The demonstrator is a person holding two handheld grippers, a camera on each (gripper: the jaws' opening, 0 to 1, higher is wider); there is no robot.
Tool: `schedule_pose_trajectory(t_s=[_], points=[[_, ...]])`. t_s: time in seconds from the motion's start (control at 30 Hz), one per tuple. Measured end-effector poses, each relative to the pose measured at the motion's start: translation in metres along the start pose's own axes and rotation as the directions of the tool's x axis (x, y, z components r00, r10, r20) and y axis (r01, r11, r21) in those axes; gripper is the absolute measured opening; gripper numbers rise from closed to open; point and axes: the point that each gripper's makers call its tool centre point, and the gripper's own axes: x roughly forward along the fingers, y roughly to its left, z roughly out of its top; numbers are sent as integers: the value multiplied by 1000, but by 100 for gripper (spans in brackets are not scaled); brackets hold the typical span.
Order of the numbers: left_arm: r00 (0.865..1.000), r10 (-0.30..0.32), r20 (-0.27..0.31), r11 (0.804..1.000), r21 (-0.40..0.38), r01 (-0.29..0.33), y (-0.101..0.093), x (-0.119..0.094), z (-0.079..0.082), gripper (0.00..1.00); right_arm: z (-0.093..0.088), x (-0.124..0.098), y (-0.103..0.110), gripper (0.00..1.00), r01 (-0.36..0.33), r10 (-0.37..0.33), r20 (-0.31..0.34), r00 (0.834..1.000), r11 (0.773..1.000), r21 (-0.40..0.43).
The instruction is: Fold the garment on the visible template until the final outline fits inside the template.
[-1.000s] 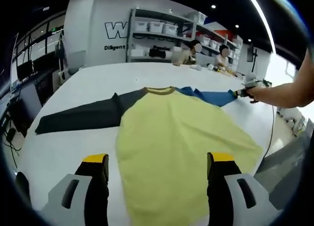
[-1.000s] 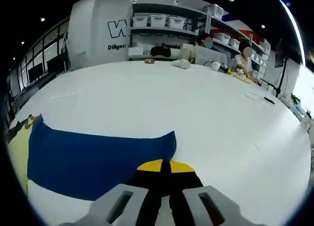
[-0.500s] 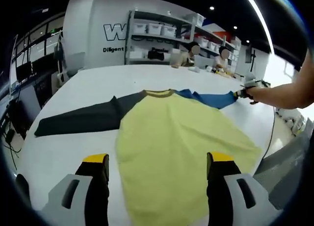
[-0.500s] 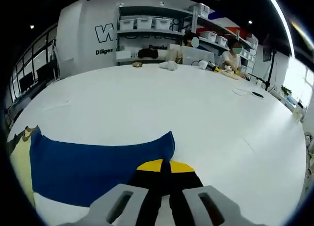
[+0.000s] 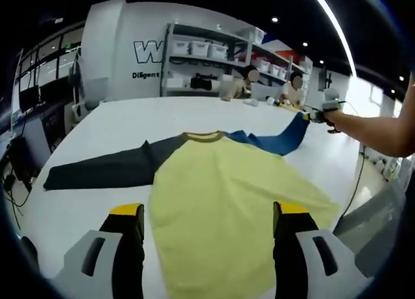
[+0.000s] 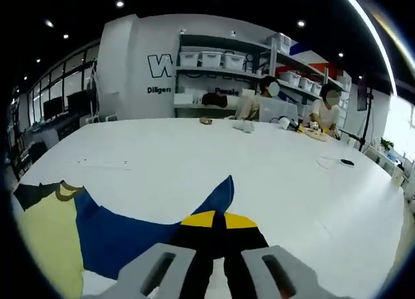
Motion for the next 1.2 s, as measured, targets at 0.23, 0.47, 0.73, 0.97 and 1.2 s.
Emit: schedule_pose_trajectory(t_s=[0.23, 0.47, 0.73, 0.97, 1.2], points=[[999, -15, 36, 1000, 10, 14, -4, -5, 9, 77, 17, -9, 24, 0, -32, 33, 22, 999, 999, -44], [998, -24, 63, 1000, 16, 23, -6, -7, 15, 77, 25, -16, 50, 0, -67, 70, 29, 997, 995, -74], [996, -35, 84, 999, 22, 33, -8, -9, 20, 77, 40, -25, 99, 0, -142, 148, 56, 987, 985, -103], [995, -46, 85, 999, 27, 44, -12, -9, 21, 78, 48, -30, 151, 0, -224, 233, 64, 970, 967, -122], [995, -54, 86, 998, 28, 52, -13, -9, 22, 78, 53, -34, 199, 0, -304, 316, 62, 947, 940, -153]])
